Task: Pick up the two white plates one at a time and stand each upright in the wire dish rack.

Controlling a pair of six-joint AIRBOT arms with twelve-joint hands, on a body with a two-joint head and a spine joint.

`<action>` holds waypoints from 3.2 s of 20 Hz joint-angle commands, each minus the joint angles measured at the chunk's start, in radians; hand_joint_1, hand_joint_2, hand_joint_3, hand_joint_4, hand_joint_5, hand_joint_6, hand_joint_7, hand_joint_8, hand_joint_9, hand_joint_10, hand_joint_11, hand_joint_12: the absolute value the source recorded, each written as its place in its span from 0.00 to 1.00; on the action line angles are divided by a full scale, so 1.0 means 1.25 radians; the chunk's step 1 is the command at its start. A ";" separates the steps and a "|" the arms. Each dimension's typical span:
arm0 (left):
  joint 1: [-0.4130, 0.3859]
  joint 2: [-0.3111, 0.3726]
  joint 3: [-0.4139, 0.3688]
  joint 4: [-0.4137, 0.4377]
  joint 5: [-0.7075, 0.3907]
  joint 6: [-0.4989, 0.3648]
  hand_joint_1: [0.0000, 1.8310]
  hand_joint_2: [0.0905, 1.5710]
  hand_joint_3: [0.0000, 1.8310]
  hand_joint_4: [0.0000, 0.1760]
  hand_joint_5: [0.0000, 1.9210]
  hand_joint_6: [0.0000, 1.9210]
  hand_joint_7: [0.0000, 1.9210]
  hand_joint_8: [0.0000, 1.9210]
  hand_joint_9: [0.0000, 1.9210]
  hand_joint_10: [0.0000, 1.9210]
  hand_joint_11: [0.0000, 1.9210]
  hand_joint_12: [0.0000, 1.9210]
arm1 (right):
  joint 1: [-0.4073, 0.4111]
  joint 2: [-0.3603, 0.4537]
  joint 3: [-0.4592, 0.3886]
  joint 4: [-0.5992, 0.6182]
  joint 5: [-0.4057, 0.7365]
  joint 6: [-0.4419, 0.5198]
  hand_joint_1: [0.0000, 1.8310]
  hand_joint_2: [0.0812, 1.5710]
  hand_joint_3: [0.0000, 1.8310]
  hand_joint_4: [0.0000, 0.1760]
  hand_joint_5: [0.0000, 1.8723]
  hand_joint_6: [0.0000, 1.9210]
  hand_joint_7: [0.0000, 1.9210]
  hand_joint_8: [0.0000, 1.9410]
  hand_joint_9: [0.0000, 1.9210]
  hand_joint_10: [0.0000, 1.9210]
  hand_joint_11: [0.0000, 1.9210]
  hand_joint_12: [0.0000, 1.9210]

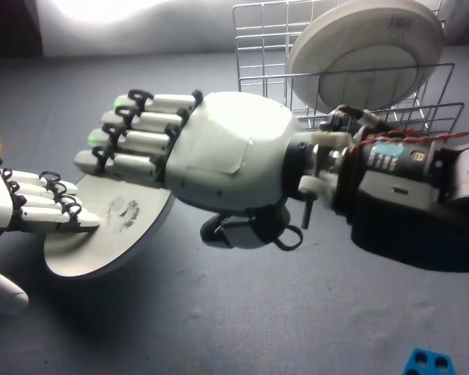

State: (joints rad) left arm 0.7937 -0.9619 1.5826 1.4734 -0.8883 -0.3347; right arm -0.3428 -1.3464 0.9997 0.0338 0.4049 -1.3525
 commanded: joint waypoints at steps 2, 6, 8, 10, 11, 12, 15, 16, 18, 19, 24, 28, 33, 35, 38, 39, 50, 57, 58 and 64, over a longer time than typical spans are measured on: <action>0.016 -0.021 -0.009 0.075 -0.004 -0.007 0.00 0.71 0.00 0.00 0.01 0.00 0.01 0.00 0.00 0.00 0.00 0.00 | -0.005 -0.016 0.019 -0.006 0.095 -0.007 0.63 0.63 0.01 0.00 0.00 0.00 0.00 0.00 0.00 0.00 0.00 0.00; 0.016 -0.021 -0.009 0.076 -0.004 -0.007 0.00 0.71 0.00 0.00 0.02 0.00 0.03 0.00 0.01 0.00 0.01 0.01 | -0.018 -0.066 0.082 -0.006 0.097 -0.007 0.62 0.64 0.01 0.00 0.00 0.00 0.00 0.00 0.00 0.00 0.00 0.00; 0.016 -0.021 -0.011 0.077 -0.004 -0.007 0.00 0.71 0.00 0.00 0.02 0.00 0.02 0.00 0.01 0.00 0.01 0.01 | -0.020 -0.098 0.116 0.005 0.105 -0.006 0.62 0.64 0.01 0.00 0.00 0.00 0.00 0.00 0.00 0.00 0.00 0.00; 0.015 -0.021 -0.012 0.079 -0.004 -0.007 0.00 0.71 0.00 0.00 0.01 0.00 0.02 0.00 0.01 0.00 0.01 0.01 | -0.024 -0.129 0.150 0.017 0.105 -0.007 0.62 0.63 0.00 0.00 0.00 0.00 0.00 0.00 0.00 0.00 0.00 0.00; 0.013 -0.022 -0.012 0.081 -0.004 -0.007 0.00 0.71 0.00 0.00 0.02 0.00 0.03 0.00 0.02 0.00 0.01 0.01 | -0.027 -0.142 0.166 0.017 0.105 -0.007 0.62 0.63 0.00 0.00 0.00 0.00 0.00 0.00 0.00 0.00 0.00 0.00; 0.012 -0.023 -0.012 0.083 -0.004 -0.007 0.00 0.71 0.00 0.00 0.02 0.00 0.03 0.00 0.02 0.00 0.01 0.01 | -0.030 -0.155 0.180 0.017 0.105 -0.010 0.63 0.64 0.01 0.00 0.00 0.00 0.00 0.00 0.00 0.00 0.00 0.00; 0.009 -0.023 -0.012 0.085 -0.004 -0.007 0.00 0.71 0.00 0.00 0.01 0.00 0.02 0.00 0.01 0.00 0.00 0.01 | -0.040 -0.185 0.213 0.017 0.115 -0.010 0.62 0.64 0.01 0.00 0.00 0.00 0.00 0.00 0.00 0.00 0.01 0.01; 0.009 -0.023 -0.012 0.085 -0.004 -0.007 0.00 0.71 0.00 0.00 0.01 0.00 0.02 0.00 0.01 0.00 0.00 0.01 | -0.043 -0.192 0.222 0.017 0.117 -0.010 0.62 0.65 0.01 0.00 0.00 0.00 0.00 0.00 0.00 0.00 0.02 0.01; 0.008 -0.024 -0.012 0.085 -0.004 -0.007 0.00 0.71 0.00 0.00 0.01 0.00 0.02 0.00 0.01 0.00 0.00 0.01 | -0.048 -0.203 0.237 0.017 0.120 -0.010 0.62 0.66 0.00 0.00 0.00 0.00 0.00 0.00 0.00 0.00 0.00 0.14; 0.007 -0.025 -0.012 0.087 -0.004 -0.007 0.00 0.71 0.00 0.00 0.01 0.00 0.02 0.00 0.01 0.00 0.00 0.01 | -0.052 -0.209 0.246 0.017 0.124 -0.010 0.61 0.68 0.00 0.00 0.00 0.00 0.00 0.00 0.00 0.00 0.00 0.13; 0.003 -0.029 -0.012 0.090 -0.004 -0.007 0.00 0.71 0.00 0.00 0.00 0.00 0.01 0.00 0.00 0.00 0.00 0.00 | -0.059 -0.227 0.268 0.017 0.140 -0.010 0.58 0.73 0.01 0.00 0.10 0.02 0.08 0.01 0.07 0.03 0.00 0.44; 0.001 -0.031 -0.013 0.093 -0.004 -0.008 0.00 0.71 0.00 0.00 0.02 0.01 0.03 0.01 0.02 0.01 0.01 0.01 | -0.065 -0.237 0.279 0.017 0.143 -0.009 0.60 0.76 0.01 0.00 0.17 0.03 0.19 0.03 0.16 0.07 0.00 0.65; 0.001 -0.031 -0.015 0.096 -0.003 -0.008 0.00 0.71 0.00 0.00 0.02 0.01 0.03 0.01 0.02 0.01 0.01 0.00 | -0.069 -0.239 0.279 0.017 0.154 -0.007 0.63 0.76 0.00 0.00 0.38 0.07 0.42 0.04 0.35 0.17 0.11 0.75; 0.001 -0.031 -0.016 0.097 -0.003 -0.008 0.00 0.71 0.00 0.00 0.02 0.00 0.03 0.00 0.02 0.01 0.02 0.01 | -0.072 -0.239 0.279 0.017 0.159 -0.005 0.64 0.77 0.00 0.00 0.38 0.71 0.44 0.59 0.44 0.20 0.23 0.72; -0.003 -0.031 -0.017 0.097 -0.003 -0.008 0.00 0.71 0.00 0.00 0.02 0.00 0.02 0.00 0.02 0.00 0.01 0.01 | -0.075 -0.239 0.278 0.017 0.163 -0.004 0.74 0.72 0.00 0.00 0.43 0.64 0.47 0.56 0.46 0.63 0.36 0.67; -0.009 -0.030 -0.016 0.097 -0.003 -0.008 0.00 0.71 0.00 0.00 0.02 0.00 0.03 0.00 0.01 0.00 0.01 0.00 | -0.076 -0.238 0.278 0.017 0.164 -0.004 0.74 0.72 0.00 0.00 0.44 0.63 0.47 0.56 0.47 0.62 0.37 0.65; -0.151 0.010 -0.026 0.067 0.000 -0.008 0.00 0.71 0.00 0.00 0.02 0.00 0.03 0.00 0.02 0.00 0.02 0.01 | -0.095 -0.194 0.233 0.017 0.167 -0.013 0.75 0.71 0.00 0.00 0.44 0.61 0.48 0.53 0.49 0.61 0.40 0.64; -0.259 0.068 -0.077 0.089 -0.002 -0.008 0.00 0.71 0.00 0.00 0.03 0.00 0.03 0.00 0.02 0.00 0.02 0.01 | -0.094 -0.135 0.165 0.017 0.167 -0.013 0.74 0.71 0.00 0.00 0.43 0.63 0.48 0.54 0.47 0.63 0.38 0.66; -0.268 0.074 -0.084 0.094 -0.002 -0.008 0.00 0.71 0.00 0.00 0.03 0.01 0.04 0.00 0.02 0.00 0.02 0.02 | -0.094 -0.127 0.157 0.017 0.167 -0.013 0.75 0.71 0.00 0.00 0.45 0.62 0.49 0.52 0.47 0.61 0.38 0.66; -0.372 0.120 -0.106 0.209 0.000 -0.039 0.00 0.72 0.00 0.00 0.02 0.00 0.03 0.00 0.02 0.00 0.01 0.01 | -0.056 -0.018 0.030 0.029 0.160 -0.012 0.75 0.70 0.00 0.00 0.46 0.60 0.50 0.50 0.48 0.61 0.38 0.66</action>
State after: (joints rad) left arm 0.3290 -0.8181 1.4490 1.8011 -0.8848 -0.3870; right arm -0.4202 -1.3598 1.0294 0.0921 0.4820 -1.3678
